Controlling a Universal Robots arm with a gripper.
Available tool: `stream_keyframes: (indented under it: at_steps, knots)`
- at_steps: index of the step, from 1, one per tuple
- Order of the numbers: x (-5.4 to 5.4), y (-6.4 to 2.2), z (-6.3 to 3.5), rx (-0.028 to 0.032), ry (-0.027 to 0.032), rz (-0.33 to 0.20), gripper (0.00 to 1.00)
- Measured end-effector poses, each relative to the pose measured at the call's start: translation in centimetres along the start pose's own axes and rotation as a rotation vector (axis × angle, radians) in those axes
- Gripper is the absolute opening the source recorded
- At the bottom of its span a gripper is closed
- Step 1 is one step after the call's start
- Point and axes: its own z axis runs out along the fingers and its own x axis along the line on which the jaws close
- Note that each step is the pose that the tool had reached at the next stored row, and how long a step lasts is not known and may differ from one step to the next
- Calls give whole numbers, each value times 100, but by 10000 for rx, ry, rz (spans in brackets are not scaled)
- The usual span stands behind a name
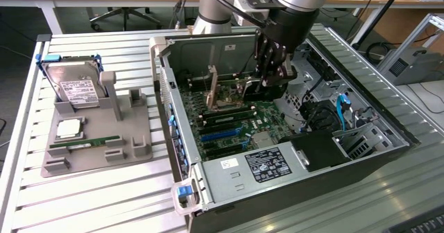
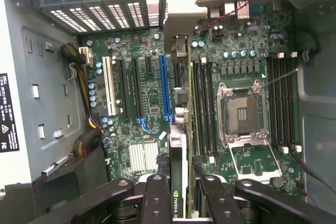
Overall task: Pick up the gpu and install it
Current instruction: 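Insert the gpu into the slot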
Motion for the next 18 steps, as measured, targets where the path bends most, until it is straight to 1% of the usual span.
stream_keyframes:
  at_steps: [2, 6, 15, 18]
  knots:
    - [2, 31, 1, 2, -1, 0, 27]
    - [3, 31, 0, 2, 1, -1, 27]
    - [11, 83, 148, 2, -1, 0, 27]
    - [13, 95, 174, 2, 0, 1, 27]
